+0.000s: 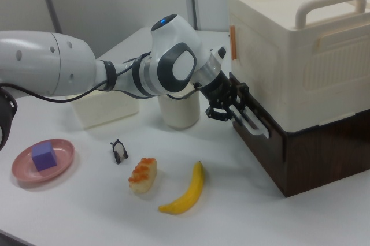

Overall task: Slide open the drawer
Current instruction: 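Hook the drawer handle and pull the brown drawer outward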

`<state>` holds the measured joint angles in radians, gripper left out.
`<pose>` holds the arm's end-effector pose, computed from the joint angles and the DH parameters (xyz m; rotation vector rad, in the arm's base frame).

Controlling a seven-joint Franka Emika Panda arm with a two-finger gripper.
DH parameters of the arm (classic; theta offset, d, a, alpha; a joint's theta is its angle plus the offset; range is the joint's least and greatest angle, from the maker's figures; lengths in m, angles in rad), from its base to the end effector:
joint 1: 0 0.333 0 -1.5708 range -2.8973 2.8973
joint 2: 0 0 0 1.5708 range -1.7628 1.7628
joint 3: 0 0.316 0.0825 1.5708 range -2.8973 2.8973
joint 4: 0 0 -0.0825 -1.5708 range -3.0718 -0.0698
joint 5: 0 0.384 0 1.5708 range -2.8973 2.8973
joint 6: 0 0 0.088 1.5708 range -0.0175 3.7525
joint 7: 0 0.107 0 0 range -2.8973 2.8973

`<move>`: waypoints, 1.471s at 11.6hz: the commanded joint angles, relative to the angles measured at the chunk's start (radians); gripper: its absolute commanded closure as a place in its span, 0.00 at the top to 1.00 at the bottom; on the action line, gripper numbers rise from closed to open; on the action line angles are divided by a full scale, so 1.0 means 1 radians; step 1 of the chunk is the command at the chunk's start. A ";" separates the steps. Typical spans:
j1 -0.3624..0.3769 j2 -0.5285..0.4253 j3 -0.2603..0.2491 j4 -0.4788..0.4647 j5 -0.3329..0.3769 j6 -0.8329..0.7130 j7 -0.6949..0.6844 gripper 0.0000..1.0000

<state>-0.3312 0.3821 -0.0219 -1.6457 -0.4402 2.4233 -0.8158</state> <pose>0.6550 -0.2412 0.4356 2.4457 0.9517 0.1685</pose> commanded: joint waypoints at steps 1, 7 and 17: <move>0.000 0.001 0.000 -0.003 -0.009 0.013 -0.014 0.02; 0.009 -0.086 0.010 -0.117 -0.008 0.013 0.000 0.01; 0.092 -0.227 0.016 -0.299 -0.002 0.010 0.026 0.11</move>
<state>-0.2942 0.2200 -0.0108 -1.8622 -0.4405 2.4233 -0.8158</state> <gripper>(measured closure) 0.868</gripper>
